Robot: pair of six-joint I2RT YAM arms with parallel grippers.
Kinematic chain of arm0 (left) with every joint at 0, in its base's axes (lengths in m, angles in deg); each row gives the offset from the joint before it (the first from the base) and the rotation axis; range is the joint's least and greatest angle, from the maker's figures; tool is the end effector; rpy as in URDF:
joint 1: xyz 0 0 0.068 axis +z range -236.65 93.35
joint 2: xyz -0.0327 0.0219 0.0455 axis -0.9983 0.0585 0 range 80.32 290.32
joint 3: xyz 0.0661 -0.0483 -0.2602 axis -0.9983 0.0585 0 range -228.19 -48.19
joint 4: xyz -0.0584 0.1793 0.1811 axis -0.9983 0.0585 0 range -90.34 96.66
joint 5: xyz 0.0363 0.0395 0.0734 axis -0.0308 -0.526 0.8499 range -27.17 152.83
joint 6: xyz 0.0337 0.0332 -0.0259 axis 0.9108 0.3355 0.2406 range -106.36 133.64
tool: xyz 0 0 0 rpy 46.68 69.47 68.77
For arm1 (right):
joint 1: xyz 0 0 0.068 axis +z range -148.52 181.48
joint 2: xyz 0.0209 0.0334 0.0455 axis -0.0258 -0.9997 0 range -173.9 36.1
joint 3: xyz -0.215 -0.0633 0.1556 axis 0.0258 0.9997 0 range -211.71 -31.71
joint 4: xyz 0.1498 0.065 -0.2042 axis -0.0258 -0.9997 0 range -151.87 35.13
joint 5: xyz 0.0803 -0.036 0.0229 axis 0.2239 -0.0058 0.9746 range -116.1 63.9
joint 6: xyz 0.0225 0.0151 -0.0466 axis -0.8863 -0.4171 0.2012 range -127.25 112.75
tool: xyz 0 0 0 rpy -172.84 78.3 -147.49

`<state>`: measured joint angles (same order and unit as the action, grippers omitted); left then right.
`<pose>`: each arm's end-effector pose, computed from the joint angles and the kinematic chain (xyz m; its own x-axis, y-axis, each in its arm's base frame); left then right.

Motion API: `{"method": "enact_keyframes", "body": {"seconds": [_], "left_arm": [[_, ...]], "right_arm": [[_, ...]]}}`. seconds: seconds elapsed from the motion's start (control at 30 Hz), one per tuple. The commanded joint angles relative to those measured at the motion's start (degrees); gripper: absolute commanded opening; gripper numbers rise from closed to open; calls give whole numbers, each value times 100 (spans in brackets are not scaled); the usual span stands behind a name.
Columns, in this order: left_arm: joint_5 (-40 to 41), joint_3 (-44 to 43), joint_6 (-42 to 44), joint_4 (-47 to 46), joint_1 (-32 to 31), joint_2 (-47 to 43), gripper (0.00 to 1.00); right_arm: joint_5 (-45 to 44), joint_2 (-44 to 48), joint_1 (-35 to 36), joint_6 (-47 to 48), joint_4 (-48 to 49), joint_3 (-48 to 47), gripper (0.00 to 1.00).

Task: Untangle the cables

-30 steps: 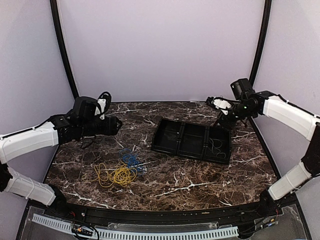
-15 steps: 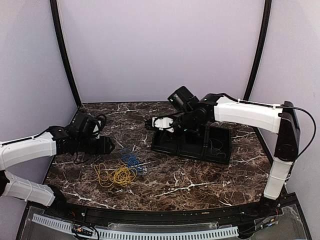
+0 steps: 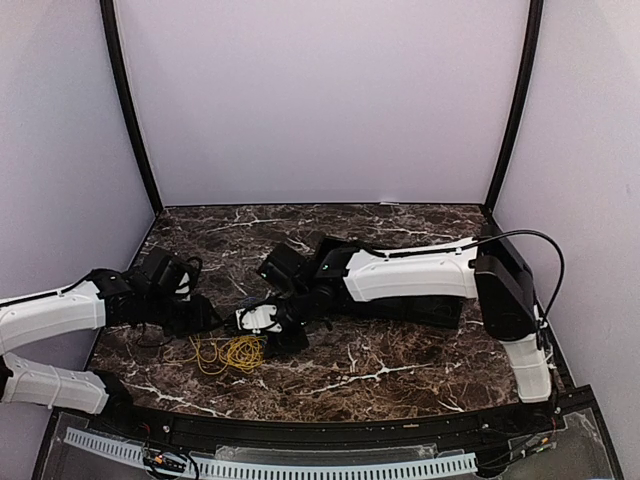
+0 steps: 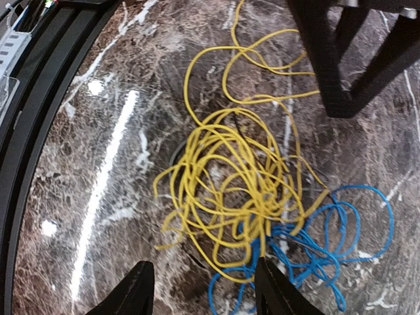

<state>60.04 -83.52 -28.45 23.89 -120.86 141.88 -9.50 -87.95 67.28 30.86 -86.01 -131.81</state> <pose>0.1728 -0.1197 0.2066 -0.8668 -0.2202 -0.4474 0.0084 0.8907 -0.4546 0.1866 0.4403 0.1989 0.3164 -0.7390 -0.5948 -0.9480 -0.2699 -0.1689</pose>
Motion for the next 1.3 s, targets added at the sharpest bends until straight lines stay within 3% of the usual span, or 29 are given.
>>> {"method": "enact_keyframes", "body": {"seconds": [0.0, 0.17, 0.33, 0.57, 0.73, 0.97, 1.1, 1.27], "left_arm": [[-469, 536, -562, -56, 47, -340, 40], [-585, 888, -739, -395, 47, -512, 39], [-566, 842, -655, -289, 47, -596, 49], [-527, 1114, -681, -443, 25, -912, 51], [-581, 1265, -684, -759, -5, -930, 40], [-613, 1360, -618, -1033, -27, -593, 28], [-594, 1313, -538, -976, -58, -520, 26], [271, 833, -544, -417, -222, -1063, 29]], "right_arm": [[126, -174, 227, -228, 473, -227, 56], [-17, -578, 301, -517, 689, -484, 59], [-1023, -1095, 294, -878, 784, -920, 55], [-829, -1193, 113, -1183, 830, -845, 15], [-423, -1107, -137, -1501, 913, -785, 0], [-268, -1111, -281, -1729, 985, -690, 0], [-223, -1178, -287, -1756, 983, -686, 0], [-135, -1306, -309, -1847, 946, -739, 0]]}}
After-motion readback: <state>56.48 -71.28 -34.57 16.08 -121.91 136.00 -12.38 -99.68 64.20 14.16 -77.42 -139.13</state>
